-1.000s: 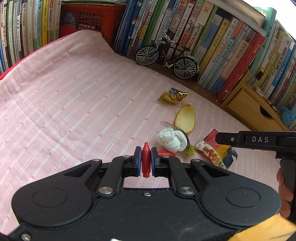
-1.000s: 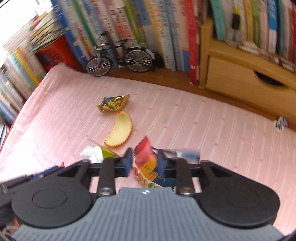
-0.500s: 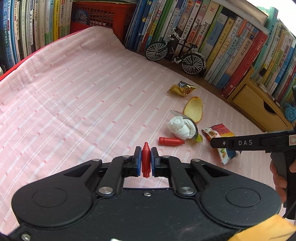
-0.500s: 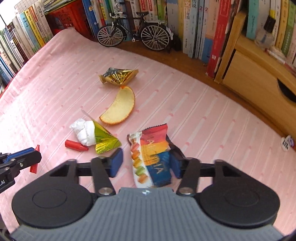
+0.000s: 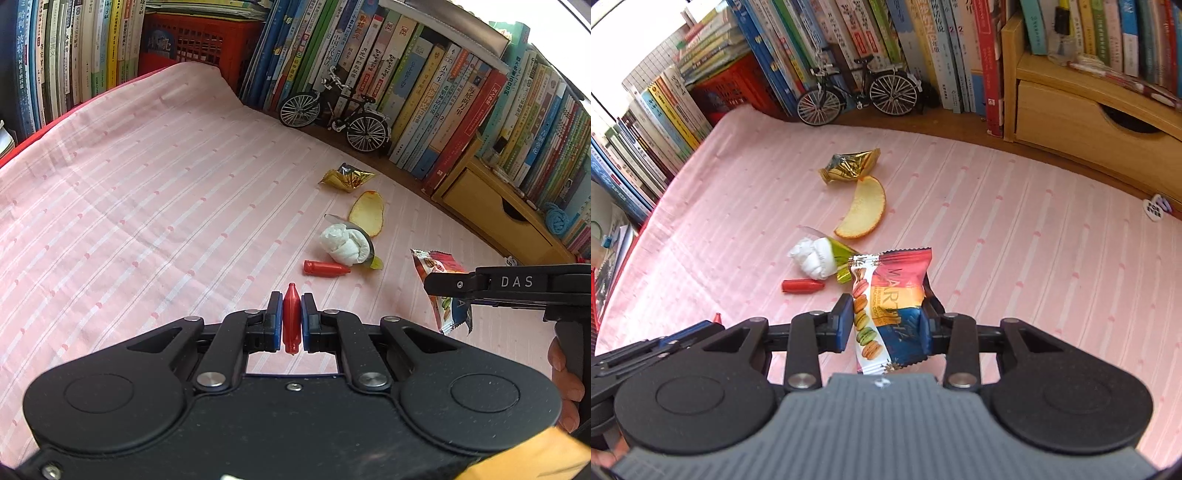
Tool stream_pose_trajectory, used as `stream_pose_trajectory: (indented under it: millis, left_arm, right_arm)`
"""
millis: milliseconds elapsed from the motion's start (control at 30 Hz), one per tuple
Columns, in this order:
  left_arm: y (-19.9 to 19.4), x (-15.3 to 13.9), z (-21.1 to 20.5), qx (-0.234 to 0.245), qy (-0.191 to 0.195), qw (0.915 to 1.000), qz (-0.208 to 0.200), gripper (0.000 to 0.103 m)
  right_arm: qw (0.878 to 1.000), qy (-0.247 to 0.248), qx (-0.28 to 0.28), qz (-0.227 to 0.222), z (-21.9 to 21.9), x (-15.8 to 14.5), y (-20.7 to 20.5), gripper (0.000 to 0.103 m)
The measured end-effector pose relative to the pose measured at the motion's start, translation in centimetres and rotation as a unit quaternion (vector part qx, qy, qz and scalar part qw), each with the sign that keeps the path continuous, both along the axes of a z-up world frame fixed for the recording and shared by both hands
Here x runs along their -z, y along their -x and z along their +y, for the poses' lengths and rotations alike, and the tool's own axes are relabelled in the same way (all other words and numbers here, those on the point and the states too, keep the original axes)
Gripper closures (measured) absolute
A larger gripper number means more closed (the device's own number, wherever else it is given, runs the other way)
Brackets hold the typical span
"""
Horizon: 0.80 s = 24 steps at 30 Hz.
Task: Collect trash
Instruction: 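Carry the crayon and snack bag down to the black bin and open both tools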
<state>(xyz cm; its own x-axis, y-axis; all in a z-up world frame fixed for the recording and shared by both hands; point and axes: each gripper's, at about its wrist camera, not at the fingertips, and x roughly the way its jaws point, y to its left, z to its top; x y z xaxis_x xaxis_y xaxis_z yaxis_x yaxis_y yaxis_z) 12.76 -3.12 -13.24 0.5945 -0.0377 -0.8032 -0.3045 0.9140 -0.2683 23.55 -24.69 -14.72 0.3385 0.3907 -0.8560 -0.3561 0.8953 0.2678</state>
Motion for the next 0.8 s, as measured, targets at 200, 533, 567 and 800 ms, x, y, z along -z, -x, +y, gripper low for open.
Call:
stream_pose_trajectory:
  millis: [200,533,567,800]
  left_arm:
    - [3.0,-1.6,0.4,0.015,0.010,0.9997,-0.014,0.094]
    - [11.2,-3.0,3.1,0.031,0.017,0.9993,-0.014,0.094]
    - [12.3,-2.9,3.5,0.031,0.018,0.9993,-0.010,0.094]
    - [19.2,-2.0,6.1,0.028,0.022,0.9993,0.010,0.094]
  right_arm:
    - [1.000,-0.002,0.015,-0.013,-0.3,-2.5,3.7,0.062]
    - [0.999,-0.001,0.038,-0.014,1.3,-4.3,11.7,0.062]
    - [0.999,-0.001,0.038,-0.012,1.7,-4.3,12.8,0.062]
    - [1.000,0.000,0.030,0.005,4.4,-3.7,19.1,0.062]
